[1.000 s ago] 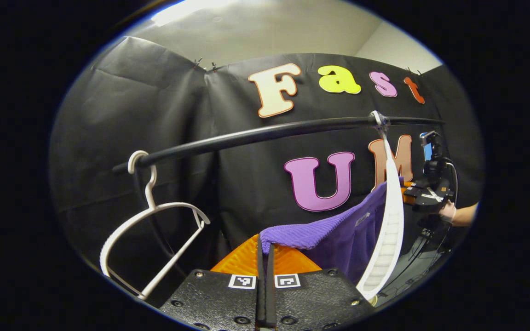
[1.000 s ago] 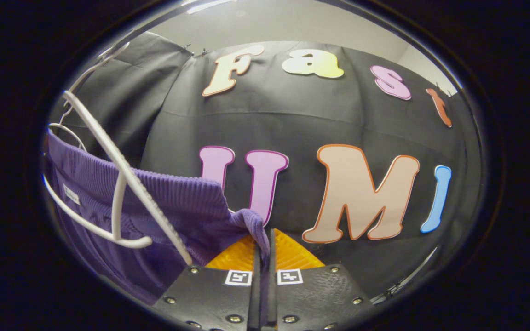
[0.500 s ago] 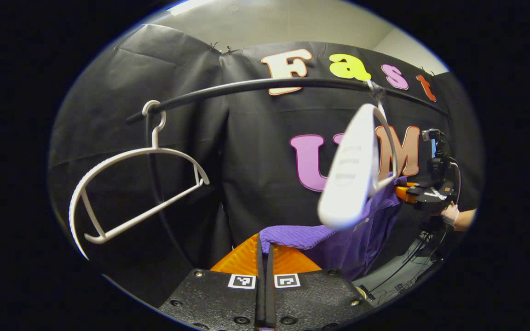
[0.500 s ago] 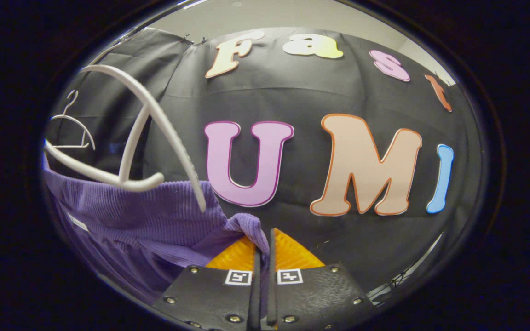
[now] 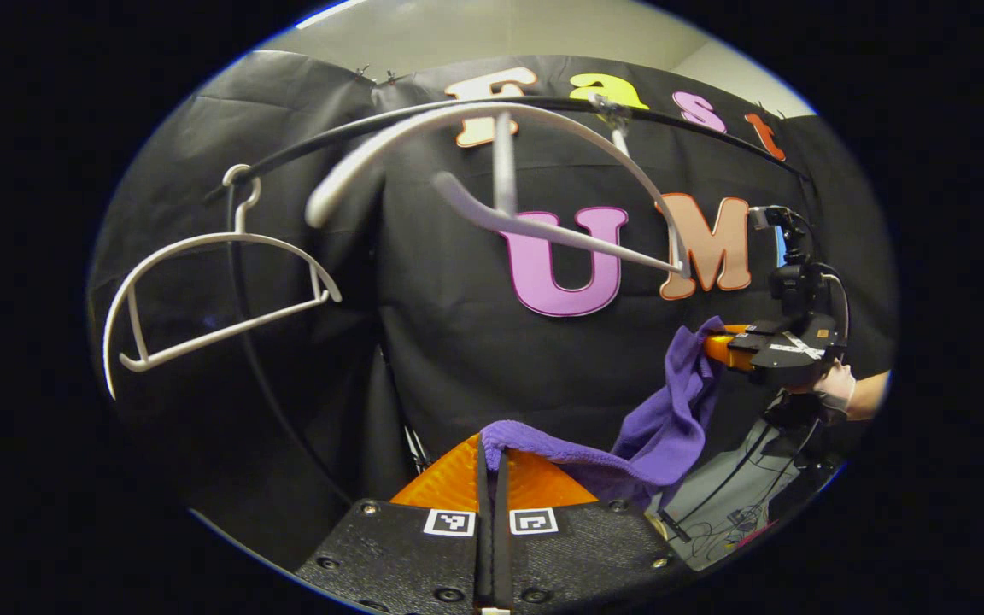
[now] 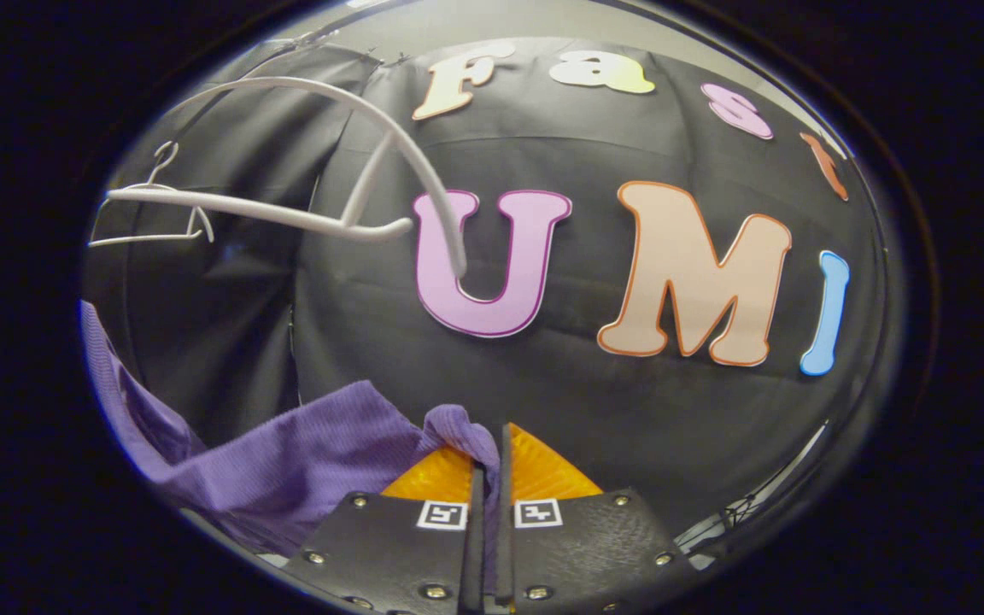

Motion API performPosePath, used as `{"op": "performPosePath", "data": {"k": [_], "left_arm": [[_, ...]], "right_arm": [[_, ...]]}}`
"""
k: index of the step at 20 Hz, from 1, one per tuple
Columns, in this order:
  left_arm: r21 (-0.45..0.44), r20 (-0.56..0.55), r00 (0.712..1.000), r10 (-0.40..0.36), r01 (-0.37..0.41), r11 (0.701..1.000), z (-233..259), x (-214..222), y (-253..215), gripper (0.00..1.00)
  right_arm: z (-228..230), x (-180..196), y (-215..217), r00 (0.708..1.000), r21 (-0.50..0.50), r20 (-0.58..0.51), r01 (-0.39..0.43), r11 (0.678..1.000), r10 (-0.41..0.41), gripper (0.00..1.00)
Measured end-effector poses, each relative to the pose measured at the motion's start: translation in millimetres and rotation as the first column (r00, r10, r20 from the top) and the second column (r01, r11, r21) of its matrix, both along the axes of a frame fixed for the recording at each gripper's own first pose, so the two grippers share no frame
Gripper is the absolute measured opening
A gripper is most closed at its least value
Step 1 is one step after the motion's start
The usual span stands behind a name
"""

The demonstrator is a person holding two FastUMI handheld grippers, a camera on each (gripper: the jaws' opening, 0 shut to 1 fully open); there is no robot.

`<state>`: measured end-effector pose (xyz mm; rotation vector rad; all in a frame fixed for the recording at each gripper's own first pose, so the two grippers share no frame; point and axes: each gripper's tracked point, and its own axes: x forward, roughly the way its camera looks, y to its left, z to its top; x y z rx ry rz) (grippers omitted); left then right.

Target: Grasp the clothes on the hanger with both hands and then place them into the laundry hamper below.

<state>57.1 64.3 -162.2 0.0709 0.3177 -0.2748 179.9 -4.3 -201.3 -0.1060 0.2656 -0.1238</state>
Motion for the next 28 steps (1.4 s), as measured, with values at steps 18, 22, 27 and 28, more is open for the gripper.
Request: {"op": "performPosePath", "data": {"k": [18, 22, 27, 28], "left_arm": [[-0.129, -0.161, 0.975, -0.151, 0.131, 0.983, -88, -7, -123, 0.01], [-0.137, -0.248, 0.958, -0.146, 0.115, 0.984, -109, -3, -125, 0.01], [-0.119, -0.351, 0.927, -0.132, 0.096, 0.988, -124, -6, -124, 0.01], [-0.112, -0.37, 0.92, -0.129, 0.094, 0.989, -127, -8, -123, 0.01]], "right_arm": [[-51, -80, 81, 0.97, 0.071, -0.147, -0.186, 0.98, 0.194, 0.06], [-89, -100, 82, 0.951, 0.063, -0.229, -0.197, 0.978, 0.206, 0.06], [-132, -118, 77, 0.923, 0.053, -0.321, -0.205, 0.977, 0.211, 0.06], [-139, -120, 76, 0.918, 0.052, -0.335, -0.205, 0.977, 0.21, 0.06]]}}
